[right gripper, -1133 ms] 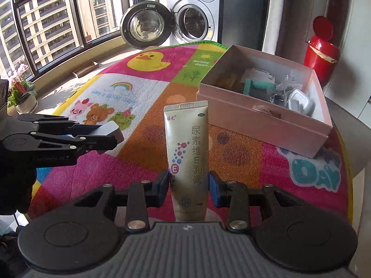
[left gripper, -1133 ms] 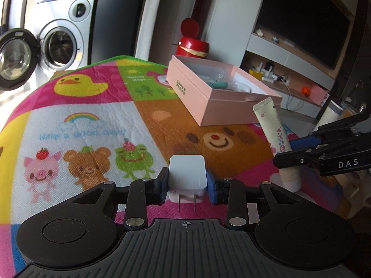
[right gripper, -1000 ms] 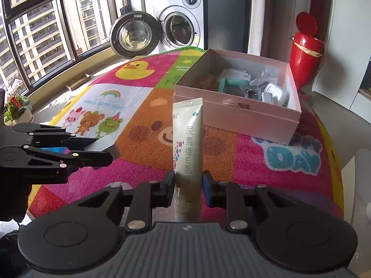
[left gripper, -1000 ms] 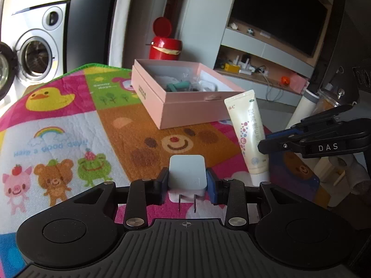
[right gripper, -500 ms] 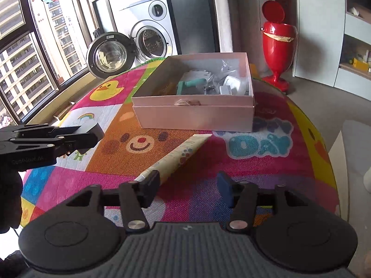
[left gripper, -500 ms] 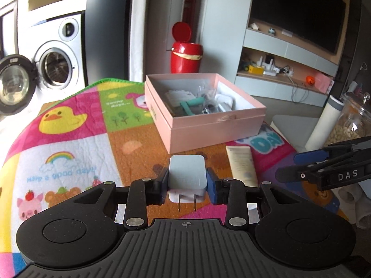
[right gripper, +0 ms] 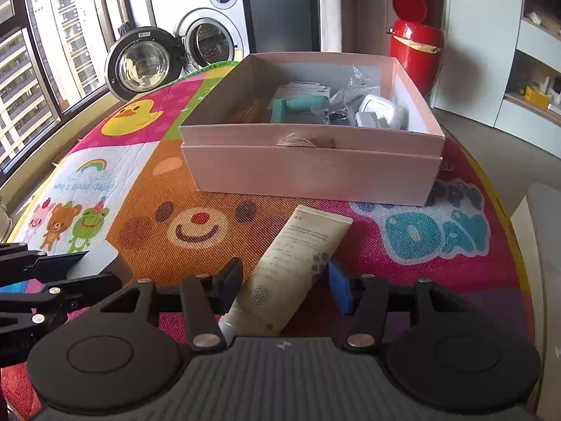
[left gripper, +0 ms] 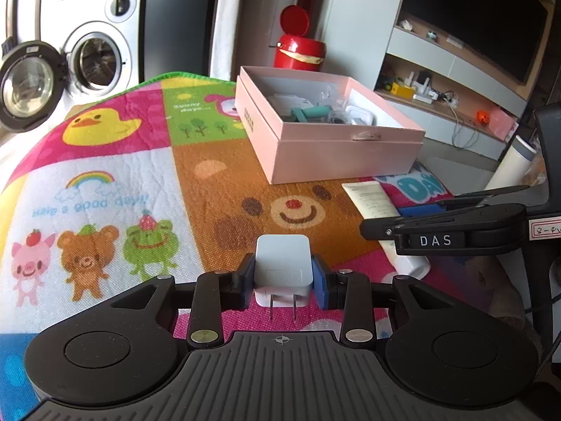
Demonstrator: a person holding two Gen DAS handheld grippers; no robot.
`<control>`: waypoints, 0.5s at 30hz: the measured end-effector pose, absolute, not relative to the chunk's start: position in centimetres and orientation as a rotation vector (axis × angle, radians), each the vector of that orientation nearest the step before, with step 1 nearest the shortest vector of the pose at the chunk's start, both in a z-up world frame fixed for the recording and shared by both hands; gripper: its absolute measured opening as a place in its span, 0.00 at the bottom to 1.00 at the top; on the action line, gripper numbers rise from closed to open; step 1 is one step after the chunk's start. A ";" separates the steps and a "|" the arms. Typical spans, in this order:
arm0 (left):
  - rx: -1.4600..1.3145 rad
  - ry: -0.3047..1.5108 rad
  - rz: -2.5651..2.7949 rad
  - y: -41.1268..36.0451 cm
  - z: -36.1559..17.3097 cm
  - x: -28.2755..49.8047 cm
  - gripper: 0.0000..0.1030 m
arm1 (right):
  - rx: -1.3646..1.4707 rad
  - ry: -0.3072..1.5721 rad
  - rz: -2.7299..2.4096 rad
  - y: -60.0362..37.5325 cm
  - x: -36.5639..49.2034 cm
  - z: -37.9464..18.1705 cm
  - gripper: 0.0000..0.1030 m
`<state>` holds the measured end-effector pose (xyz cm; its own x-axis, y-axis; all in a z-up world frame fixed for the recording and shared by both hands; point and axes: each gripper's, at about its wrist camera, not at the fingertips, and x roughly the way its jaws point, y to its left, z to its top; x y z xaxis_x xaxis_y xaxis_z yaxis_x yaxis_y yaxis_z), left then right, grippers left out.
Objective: Organize rigid objects
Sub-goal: 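Lift the lotion tube with the right gripper while the left gripper carries the charger toward the pink box, then lower the charger into the pink box with the left gripper while the right drops the tube inside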
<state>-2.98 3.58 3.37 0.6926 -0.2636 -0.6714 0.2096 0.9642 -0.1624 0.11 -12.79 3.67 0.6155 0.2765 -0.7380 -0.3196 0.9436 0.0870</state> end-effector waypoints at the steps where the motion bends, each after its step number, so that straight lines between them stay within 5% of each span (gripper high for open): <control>1: -0.076 0.762 -0.268 3.5 3.3 -3.1 0.36 | -0.078 0.843 0.369 -12.7 -0.4 3.8 0.36; 6: -0.066 0.766 -0.305 2.9 3.2 -3.6 0.36 | -0.136 0.844 0.410 -13.8 -2.9 4.5 0.25; 15: -0.060 0.753 -0.404 1.5 3.8 -4.6 0.36 | -0.071 0.787 0.411 -17.3 -5.4 8.3 0.23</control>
